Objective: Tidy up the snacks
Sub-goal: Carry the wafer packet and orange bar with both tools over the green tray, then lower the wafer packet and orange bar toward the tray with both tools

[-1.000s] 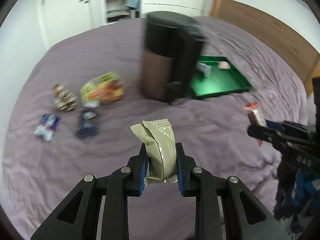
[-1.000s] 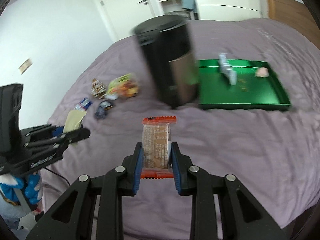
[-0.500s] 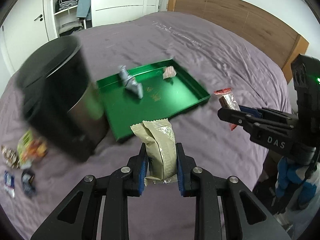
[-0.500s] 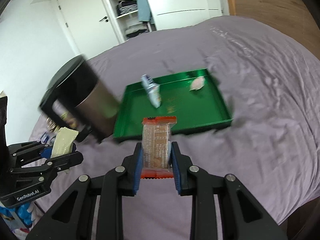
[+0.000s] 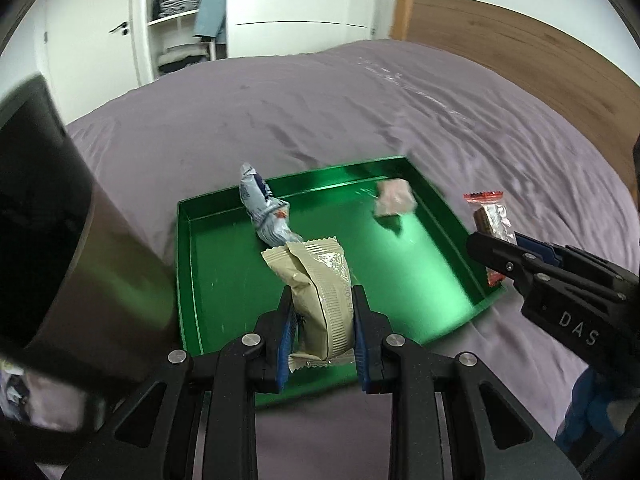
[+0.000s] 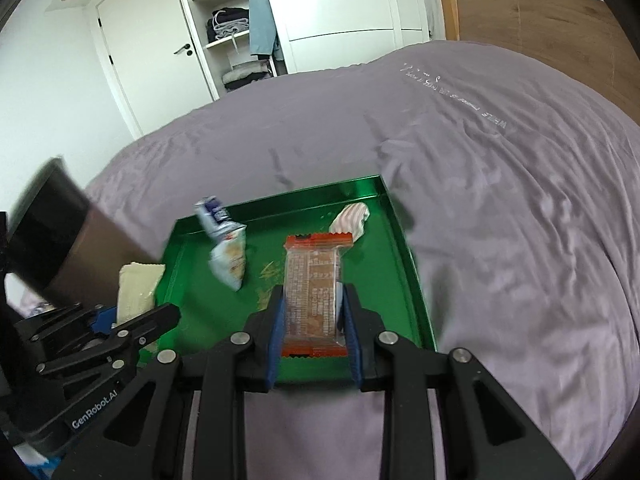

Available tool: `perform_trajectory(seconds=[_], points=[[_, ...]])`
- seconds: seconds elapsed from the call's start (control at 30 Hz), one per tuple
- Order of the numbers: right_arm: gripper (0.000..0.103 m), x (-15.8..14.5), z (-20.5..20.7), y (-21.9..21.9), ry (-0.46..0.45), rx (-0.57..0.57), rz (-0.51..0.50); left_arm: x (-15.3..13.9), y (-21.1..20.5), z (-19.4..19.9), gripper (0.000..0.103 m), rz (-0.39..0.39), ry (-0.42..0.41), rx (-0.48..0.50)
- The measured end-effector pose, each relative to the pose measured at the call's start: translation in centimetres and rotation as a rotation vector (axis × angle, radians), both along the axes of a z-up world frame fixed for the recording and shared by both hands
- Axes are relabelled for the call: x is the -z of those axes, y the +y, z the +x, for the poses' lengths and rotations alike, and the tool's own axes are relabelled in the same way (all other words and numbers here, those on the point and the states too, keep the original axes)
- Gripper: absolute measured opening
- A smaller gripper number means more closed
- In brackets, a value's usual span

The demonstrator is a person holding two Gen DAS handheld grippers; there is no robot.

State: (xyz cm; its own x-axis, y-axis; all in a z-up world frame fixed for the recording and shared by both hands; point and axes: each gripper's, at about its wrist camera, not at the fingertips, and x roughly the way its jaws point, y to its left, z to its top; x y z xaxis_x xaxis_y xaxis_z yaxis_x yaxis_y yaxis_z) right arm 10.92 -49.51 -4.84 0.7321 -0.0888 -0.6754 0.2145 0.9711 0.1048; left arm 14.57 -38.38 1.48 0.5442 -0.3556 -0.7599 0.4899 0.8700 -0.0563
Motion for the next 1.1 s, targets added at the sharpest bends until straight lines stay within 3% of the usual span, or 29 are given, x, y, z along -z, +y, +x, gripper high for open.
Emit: perform_trajectory(seconds=[0.13,0.33,0.73,1.1], points=[[0.0,2.1,2.6,-0.5,0.006,-0.002,-0.024,2.5,-0.4,2.2,0.021,-0.005,0.006,-0.064],[0.0,4.2,4.1,-1.5,-0.002,0.026,-0.046,4.8,-0.9,3.2,0.022,0.016,-0.023,-0.084],[0.0,7.0,4.2,-3.1,0.008,0.073,-0.05,6.9,-0.9,3.3,0.022,0.022,-0.02,-0.081],[0.0,7.8,4.0,-2.3,-0.018,0.073,-0.131,8.2,-1.1,3.0,0.022,0.023,-0.053,-0.094]])
